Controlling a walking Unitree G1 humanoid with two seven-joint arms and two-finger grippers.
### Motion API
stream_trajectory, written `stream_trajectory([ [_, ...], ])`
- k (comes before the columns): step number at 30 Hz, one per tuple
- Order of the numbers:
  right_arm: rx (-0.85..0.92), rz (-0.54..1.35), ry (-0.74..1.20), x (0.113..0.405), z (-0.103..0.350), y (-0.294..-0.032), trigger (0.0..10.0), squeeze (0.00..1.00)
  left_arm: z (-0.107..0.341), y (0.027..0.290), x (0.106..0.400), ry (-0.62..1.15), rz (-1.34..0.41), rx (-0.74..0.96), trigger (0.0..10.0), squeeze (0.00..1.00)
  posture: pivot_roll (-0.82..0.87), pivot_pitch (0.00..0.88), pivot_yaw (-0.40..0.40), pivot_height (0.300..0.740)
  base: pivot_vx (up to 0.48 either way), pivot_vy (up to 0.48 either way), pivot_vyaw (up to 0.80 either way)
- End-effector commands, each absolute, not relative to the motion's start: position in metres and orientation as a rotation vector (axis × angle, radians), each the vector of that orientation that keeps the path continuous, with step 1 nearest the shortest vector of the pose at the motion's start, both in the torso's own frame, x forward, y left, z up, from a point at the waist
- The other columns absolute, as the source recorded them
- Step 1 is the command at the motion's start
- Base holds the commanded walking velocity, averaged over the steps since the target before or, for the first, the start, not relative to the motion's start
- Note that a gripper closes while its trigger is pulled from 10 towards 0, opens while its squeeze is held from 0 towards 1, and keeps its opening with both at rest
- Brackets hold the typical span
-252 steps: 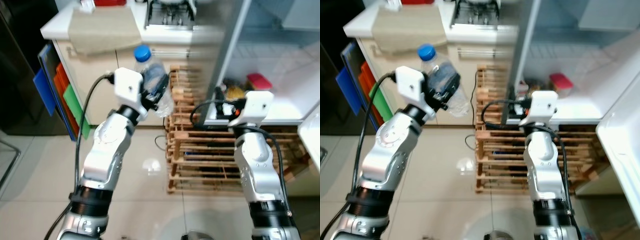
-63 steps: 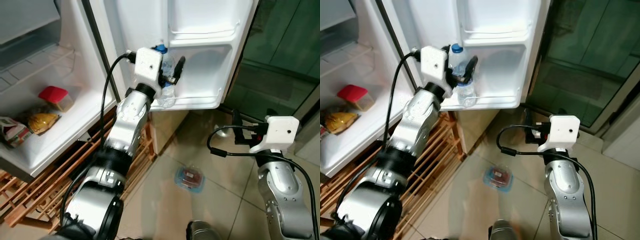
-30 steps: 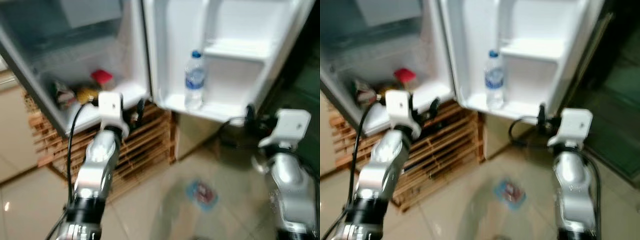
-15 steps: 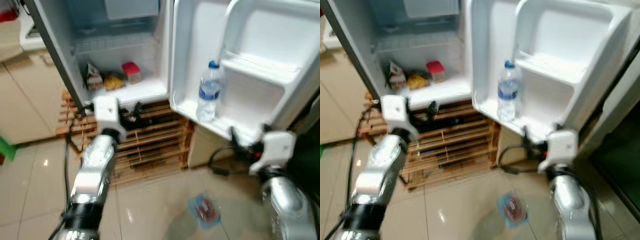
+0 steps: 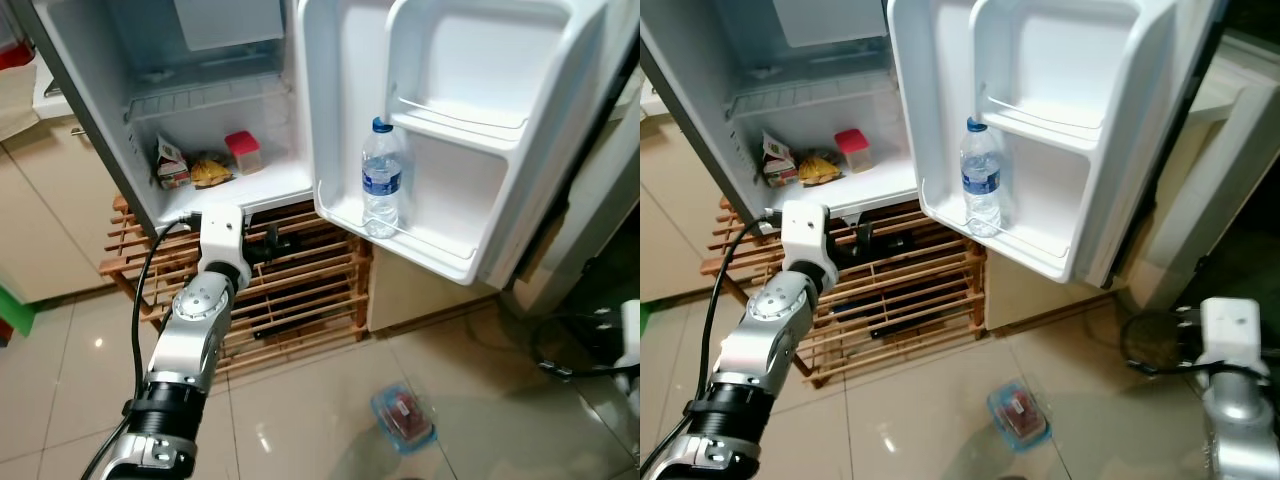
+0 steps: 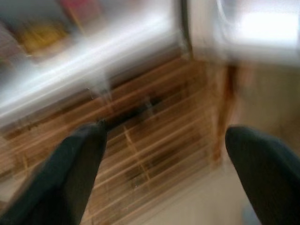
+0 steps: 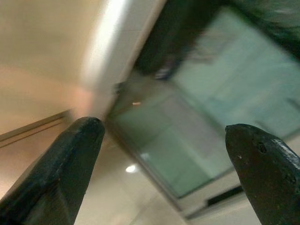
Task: Restocking fridge
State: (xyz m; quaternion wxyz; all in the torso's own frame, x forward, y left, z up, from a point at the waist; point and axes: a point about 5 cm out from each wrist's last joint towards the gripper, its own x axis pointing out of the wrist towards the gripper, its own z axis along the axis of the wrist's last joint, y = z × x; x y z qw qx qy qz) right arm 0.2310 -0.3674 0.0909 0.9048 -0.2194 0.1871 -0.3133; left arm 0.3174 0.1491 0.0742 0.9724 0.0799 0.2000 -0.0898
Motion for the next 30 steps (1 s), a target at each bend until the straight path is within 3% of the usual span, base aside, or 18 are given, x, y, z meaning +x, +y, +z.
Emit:
stream_trajectory([
  [1, -0.478, -0.676, 0.359, 0.237, 0.097, -0.371, 10.0, 0.13, 0.059, 0.145, 0.312, 0.517, -0.234, 0.203, 10.0, 0.0, -0.25, 0.0, 0.082, 0.74, 0.0, 0.0, 0.0],
  [5, -0.498, -0.689, 0.153, 0.279, 0.146, -0.367, 10.0, 0.13, 0.024, 0.147, 0.298, 0.67, -0.36, 0.383, 10.0, 0.0, -0.25, 0.0, 0.081, 0.74, 0.0, 0.0, 0.0],
  [9, -0.533, -0.609, 0.036, 0.312, 0.175, -0.344, 10.0, 0.13, 0.003, 0.165, 0.291, 0.77, -0.319, 0.424, 10.0, 0.0, -0.24, 0.0, 0.076, 0.74, 0.0, 0.0, 0.0],
  [15, -0.449, -0.454, 0.031, 0.345, 0.184, -0.316, 10.0, 0.12, -0.007, 0.169, 0.284, 0.82, -0.342, 0.46, 10.0, 0.0, -0.23, 0.0, 0.072, 0.74, 0.0, 0.0, 0.0],
  [18, -0.345, -0.313, 0.048, 0.361, 0.183, -0.294, 10.0, 0.12, -0.02, 0.168, 0.274, 0.853, -0.435, 0.604, 10.0, 0.0, -0.22, 0.0, 0.066, 0.74, 0.0, 0.0, 0.0],
  [24, -0.169, -0.054, -0.04, 0.371, 0.196, -0.251, 10.0, 0.13, -0.062, 0.192, 0.223, 1.027, -0.605, 0.993, 10.0, 0.0, -0.22, 0.0, 0.072, 0.74, 0.0, 0.0, 0.0],
  [27, -0.104, 0.122, -0.092, 0.368, 0.205, -0.223, 10.0, 0.12, -0.072, 0.204, 0.202, 1.106, -0.68, 1.072, 10.0, 0.0, -0.22, 0.0, 0.075, 0.74, 0.0, 0.0, 0.0],
  [30, 0.013, 0.38, -0.142, 0.348, 0.222, -0.176, 10.0, 0.12, -0.078, 0.214, 0.186, 1.165, -0.774, 1.158, 10.0, 0.0, -0.22, 0.0, 0.077, 0.74, 0.0, 0.0, 0.0],
])
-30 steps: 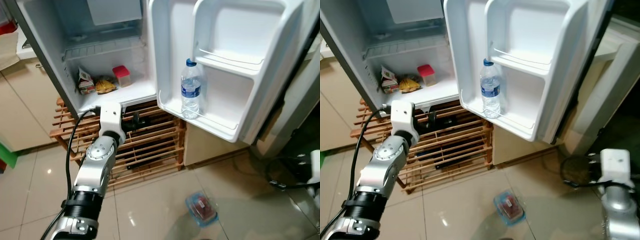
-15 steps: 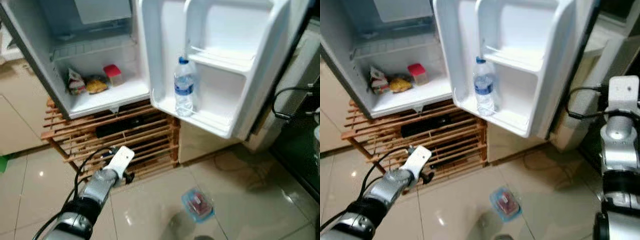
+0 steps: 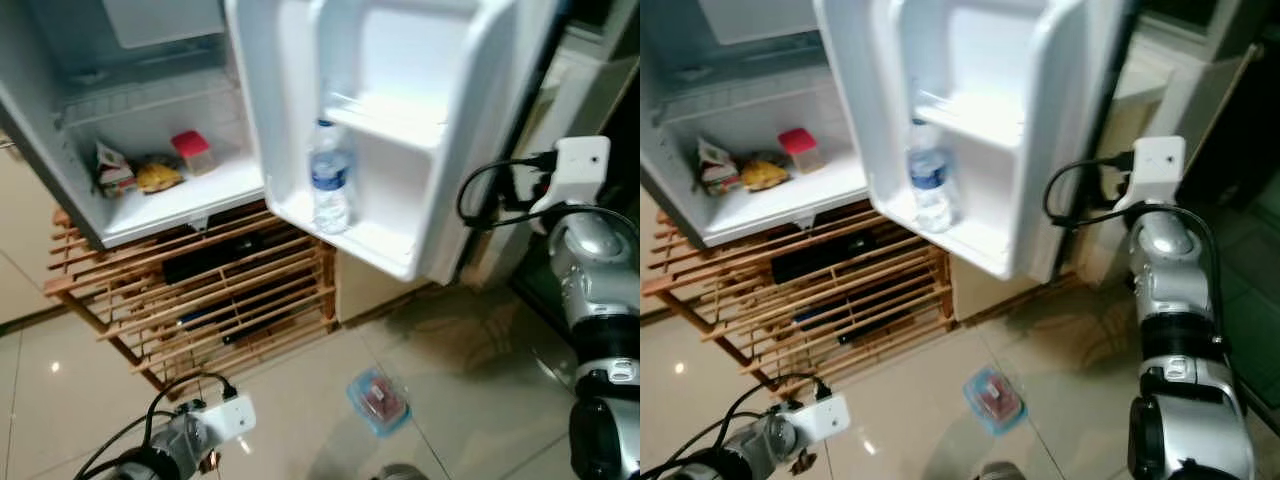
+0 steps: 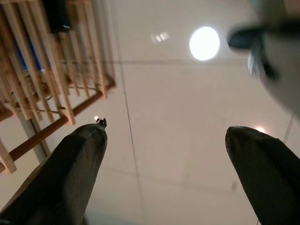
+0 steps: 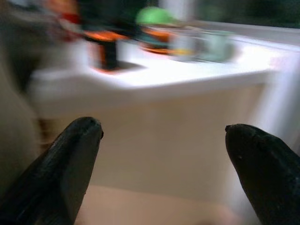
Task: Restocking fridge
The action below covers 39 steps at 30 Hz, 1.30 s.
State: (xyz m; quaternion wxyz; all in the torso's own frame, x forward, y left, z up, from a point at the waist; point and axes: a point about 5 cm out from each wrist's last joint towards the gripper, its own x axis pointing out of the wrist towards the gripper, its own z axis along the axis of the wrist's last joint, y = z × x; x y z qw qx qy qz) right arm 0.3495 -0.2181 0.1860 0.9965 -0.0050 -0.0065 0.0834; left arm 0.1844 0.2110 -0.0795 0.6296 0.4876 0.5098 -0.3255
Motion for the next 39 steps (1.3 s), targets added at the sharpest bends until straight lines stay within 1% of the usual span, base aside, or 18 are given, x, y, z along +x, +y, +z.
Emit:
stream_trajectory([
  [1, 0.035, 0.469, -0.158, 0.339, 0.228, -0.161, 10.0, 0.12, -0.079, 0.216, 0.183, 1.176, -0.798, 1.185, 10.0, 0.0, -0.23, 0.0, 0.079, 0.74, 0.0, 0.0, 0.0],
  [4, 0.135, 0.83, -0.221, 0.294, 0.249, -0.112, 10.0, 0.11, -0.083, 0.216, 0.173, 1.206, -0.853, 1.19, 10.0, 0.0, -0.23, 0.0, 0.083, 0.74, 0.0, 0.0, 0.0],
  [8, 0.18, 0.965, -0.238, 0.275, 0.255, -0.103, 10.0, 0.1, -0.085, 0.213, 0.171, 1.209, -0.862, 1.187, 10.0, 0.0, -0.23, 0.0, 0.083, 0.74, 0.0, 0.0, 0.0],
  [9, 0.227, 0.882, -0.224, 0.284, 0.252, -0.115, 10.0, 0.08, -0.082, 0.22, 0.175, 1.195, -0.829, 1.186, 10.0, 0.0, -0.23, 0.0, 0.084, 0.74, 0.0, 0.0, 0.0],
  [11, 0.22, 0.632, -0.15, 0.31, 0.231, -0.141, 10.0, 0.06, -0.077, 0.222, 0.186, 1.157, -0.761, 1.153, 10.0, 0.0, -0.22, 0.0, 0.079, 0.74, 0.0, 0.0, 0.0],
  [12, 0.22, 0.632, -0.15, 0.31, 0.231, -0.141, 10.0, 0.06, -0.077, 0.222, 0.186, 1.157, -0.761, 1.153, 10.0, 0.0, -0.22, 0.0, 0.079, 0.74, 0.0, 0.0, 0.0],
  [14, 0.187, 0.425, -0.082, 0.32, 0.214, -0.163, 10.0, 0.06, -0.071, 0.216, 0.201, 1.096, -0.695, 1.102, 10.0, 0.0, -0.22, 0.0, 0.079, 0.74, 0.0, 0.0, 0.0],
  [17, 0.167, 0.373, -0.062, 0.321, 0.211, -0.167, 10.0, 0.06, -0.069, 0.213, 0.205, 1.079, -0.683, 1.084, 10.0, 0.0, -0.21, 0.0, 0.08, 0.74, 0.0, 0.0, 0.0],
  [19, 0.06, 0.198, -0.029, 0.32, 0.196, -0.182, 10.0, 0.07, -0.052, 0.188, 0.238, 0.921, -0.561, 0.872, 10.0, 0.0, -0.21, 0.0, 0.08, 0.74, 0.0, 0.0, 0.0],
  [23, -0.021, 0.032, 0.008, 0.315, 0.172, -0.193, 10.0, 0.07, -0.01, 0.142, 0.29, 0.636, -0.467, 0.426, 10.0, 0.0, -0.21, 0.0, 0.08, 0.74, 0.0, 0.0, 0.0],
  [24, -0.021, 0.032, 0.008, 0.315, 0.172, -0.193, 10.0, 0.07, -0.01, 0.142, 0.29, 0.636, -0.467, 0.426, 10.0, 0.0, -0.21, 0.0, 0.08, 0.74, 0.0, 0.0, 0.0],
  [26, -0.071, -0.058, 0.034, 0.31, 0.157, -0.2, 10.0, 0.07, 0.025, 0.128, 0.312, 0.41, -0.441, 0.212, 10.0, 0.0, -0.21, 0.0, 0.079, 0.74, 0.0, 0.0, 0.0],
  [27, -0.076, -0.097, 0.044, 0.308, 0.152, -0.204, 10.0, 0.07, 0.043, 0.124, 0.319, 0.318, -0.432, 0.154, 10.0, 0.0, -0.21, 0.0, 0.079, 0.74, 0.0, 0.0, 0.0],
  [29, -0.089, -0.149, 0.029, 0.305, 0.15, -0.211, 10.0, 0.07, 0.075, 0.118, 0.33, 0.175, -0.427, 0.096, 10.0, 0.0, -0.21, 0.0, 0.08, 0.74, 0.0, 0.0, 0.0],
  [31, -0.082, -0.176, 0.014, 0.305, 0.151, -0.214, 10.0, 0.07, 0.088, 0.117, 0.335, 0.119, -0.42, 0.073, 10.0, 0.0, -0.2, 0.0, 0.081, 0.74, 0.0, 0.0, 0.0],
  [32, -0.07, -0.224, -0.022, 0.305, 0.153, -0.221, 10.0, 0.07, 0.12, 0.118, 0.346, -0.004, -0.387, 0.012, 10.0, 0.0, -0.2, 0.0, 0.08, 0.74, 0.0, 0.0, 0.0],
  [35, -0.101, -0.24, -0.048, 0.305, 0.156, -0.224, 10.0, 0.07, 0.14, 0.116, 0.351, -0.086, -0.402, 0.023, 10.0, 0.0, -0.21, 0.0, 0.08, 0.74, 0.0, 0.0, 0.0],
  [39, -0.111, -0.244, -0.044, 0.306, 0.156, -0.224, 10.0, 0.09, 0.142, 0.114, 0.35, -0.105, -0.424, 0.046, 10.0, 0.0, -0.21, 0.0, 0.081, 0.74, 0.0, 0.0, -0.57],
])
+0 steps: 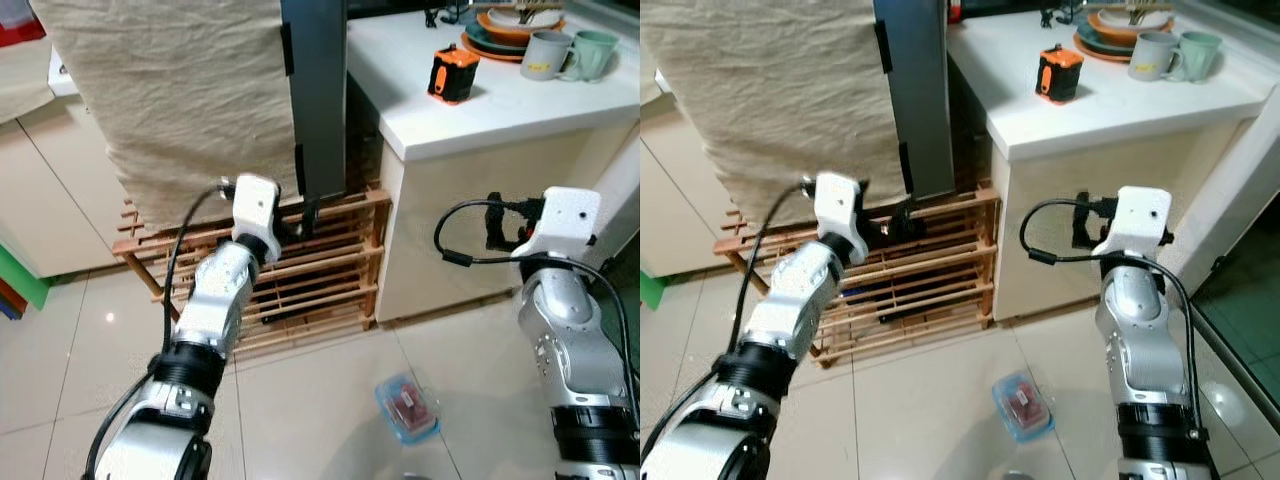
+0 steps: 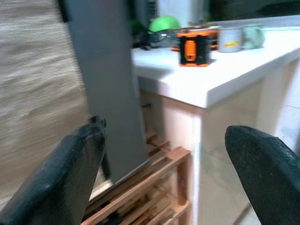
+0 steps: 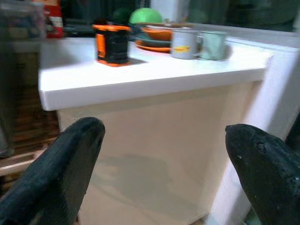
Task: Restocking fridge
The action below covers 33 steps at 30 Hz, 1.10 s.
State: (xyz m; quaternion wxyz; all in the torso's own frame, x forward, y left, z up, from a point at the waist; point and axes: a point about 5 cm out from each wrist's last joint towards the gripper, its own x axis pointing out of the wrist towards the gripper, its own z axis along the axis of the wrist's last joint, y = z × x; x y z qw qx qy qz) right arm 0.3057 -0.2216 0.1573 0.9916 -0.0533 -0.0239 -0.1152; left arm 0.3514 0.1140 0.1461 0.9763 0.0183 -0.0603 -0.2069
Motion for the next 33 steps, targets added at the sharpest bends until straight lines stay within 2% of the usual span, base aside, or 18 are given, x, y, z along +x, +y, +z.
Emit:
stream_trajectory([
  [1, -0.111, -0.244, -0.044, 0.306, 0.156, -0.224, 10.0, 0.09, 0.142, 0.114, 0.35, -0.105, -0.424, 0.046, 10.0, 0.0, -0.21, 0.0, 0.081, 0.74, 0.0, 0.0, -0.76],
  [27, -0.111, -0.244, -0.044, 0.306, 0.156, -0.224, 10.0, 0.09, 0.142, 0.114, 0.35, -0.105, -0.424, 0.046, 10.0, 0.0, -0.21, 0.0, 0.081, 0.74, 0.0, 0.0, -0.76],
  [28, -0.121, -0.252, -0.052, 0.306, 0.155, -0.223, 10.0, 0.09, 0.145, 0.113, 0.346, -0.108, -0.447, 0.051, 10.0, 0.0, -0.21, 0.0, 0.081, 0.74, 0.0, 0.0, -0.76],
  [29, -0.152, -0.217, 0.021, 0.275, 0.126, -0.234, 10.0, 0.11, 0.121, 0.114, 0.317, -0.036, -0.461, 0.004, 10.0, 0.0, -0.21, 0.017, -0.014, 0.74, 0.0, -0.48, -0.8],
  [30, -0.152, -0.217, 0.021, 0.275, 0.126, -0.234, 10.0, 0.11, 0.121, 0.114, 0.317, -0.036, -0.461, 0.004, 10.0, 0.0, -0.21, 0.017, -0.014, 0.74, 0.0, -0.48, -0.8],
  [32, -0.184, -0.166, 0.112, 0.229, 0.099, -0.245, 10.0, 0.12, 0.089, 0.123, 0.271, 0.089, -0.446, -0.067, 10.0, 0.0, -0.2, 0.03, -0.01, 0.74, 0.0, 0.0, -0.79],
  [33, -0.181, -0.156, 0.133, 0.22, 0.095, -0.247, 10.0, 0.12, 0.081, 0.127, 0.258, 0.121, -0.44, -0.062, 10.0, 0.0, -0.2, 0.035, -0.008, 0.74, 0.0, 0.0, -0.8],
])
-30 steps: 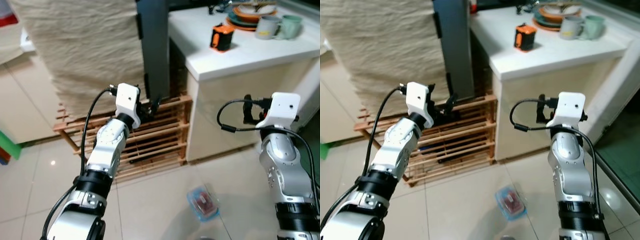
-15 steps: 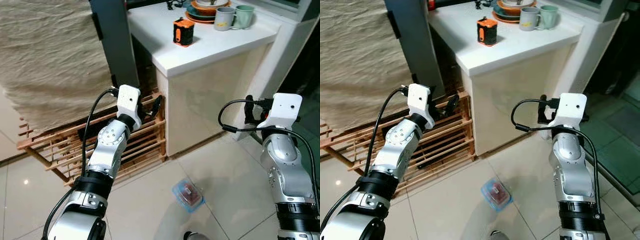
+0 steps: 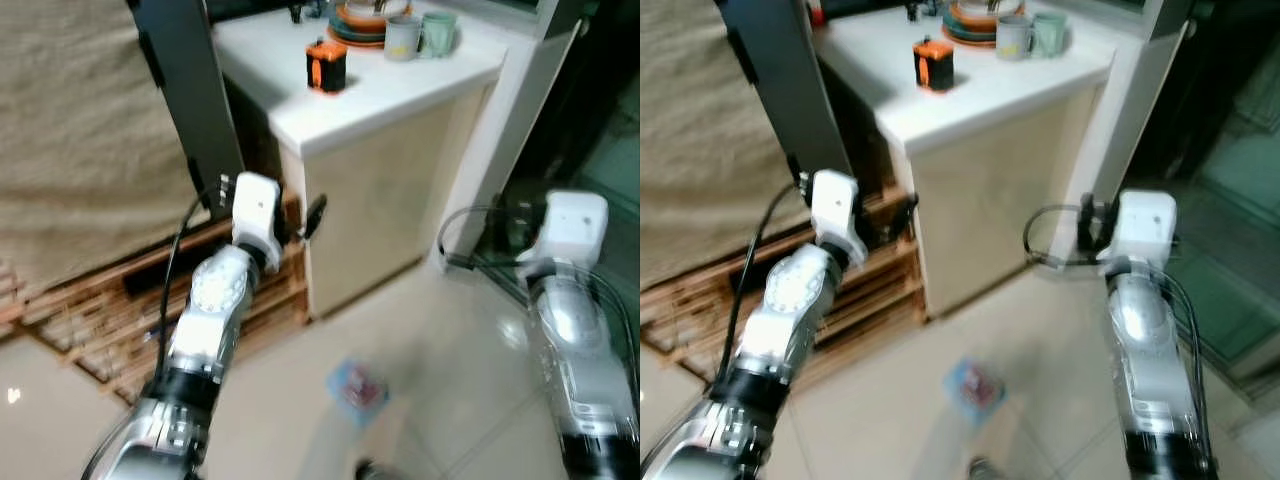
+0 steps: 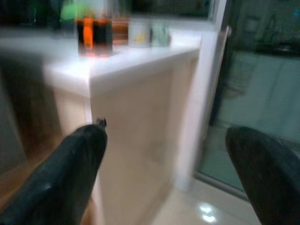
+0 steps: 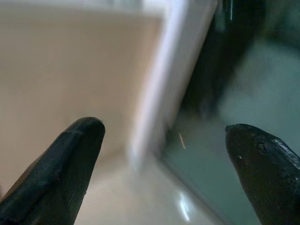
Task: Restocking fridge
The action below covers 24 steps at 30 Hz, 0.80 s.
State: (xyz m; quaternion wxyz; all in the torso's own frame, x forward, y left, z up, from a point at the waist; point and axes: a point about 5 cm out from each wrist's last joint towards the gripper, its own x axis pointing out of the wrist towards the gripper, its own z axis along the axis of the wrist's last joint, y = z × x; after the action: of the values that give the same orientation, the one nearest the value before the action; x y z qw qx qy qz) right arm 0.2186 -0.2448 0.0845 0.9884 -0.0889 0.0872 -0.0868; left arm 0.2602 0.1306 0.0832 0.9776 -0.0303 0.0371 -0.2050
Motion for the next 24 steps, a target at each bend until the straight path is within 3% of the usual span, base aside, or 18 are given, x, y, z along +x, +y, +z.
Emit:
stream_trajectory([
  [1, -0.181, -0.156, 0.133, 0.22, 0.095, -0.247, 10.0, 0.12, 0.081, 0.127, 0.258, 0.121, -0.44, -0.062, 10.0, 0.0, -0.2, 0.035, -0.008, 0.74, 0.0, 0.0, -0.8],
  [10, -0.147, -0.141, 0.071, 0.233, 0.099, -0.228, 10.0, 0.13, 0.097, 0.133, 0.281, 0.102, -0.391, -0.054, 10.0, 0.0, -0.22, 0.015, 0.037, 0.74, 0.0, 0.0, -0.8],
  [18, -0.142, -0.145, 0.05, 0.236, 0.101, -0.22, 10.0, 0.13, 0.113, 0.097, 0.3, 0.05, -0.555, -0.02, 10.0, 0.0, -0.25, 0.03, 0.057, 0.74, 0.0, -0.447, -0.8],
  [24, -0.155, -0.153, 0.04, 0.24, 0.105, -0.224, 10.0, 0.13, 0.112, 0.101, 0.305, 0.077, -0.484, -0.06, 10.0, 0.0, -0.26, 0.022, 0.058, 0.74, 0.081, -0.135, -0.8],
])
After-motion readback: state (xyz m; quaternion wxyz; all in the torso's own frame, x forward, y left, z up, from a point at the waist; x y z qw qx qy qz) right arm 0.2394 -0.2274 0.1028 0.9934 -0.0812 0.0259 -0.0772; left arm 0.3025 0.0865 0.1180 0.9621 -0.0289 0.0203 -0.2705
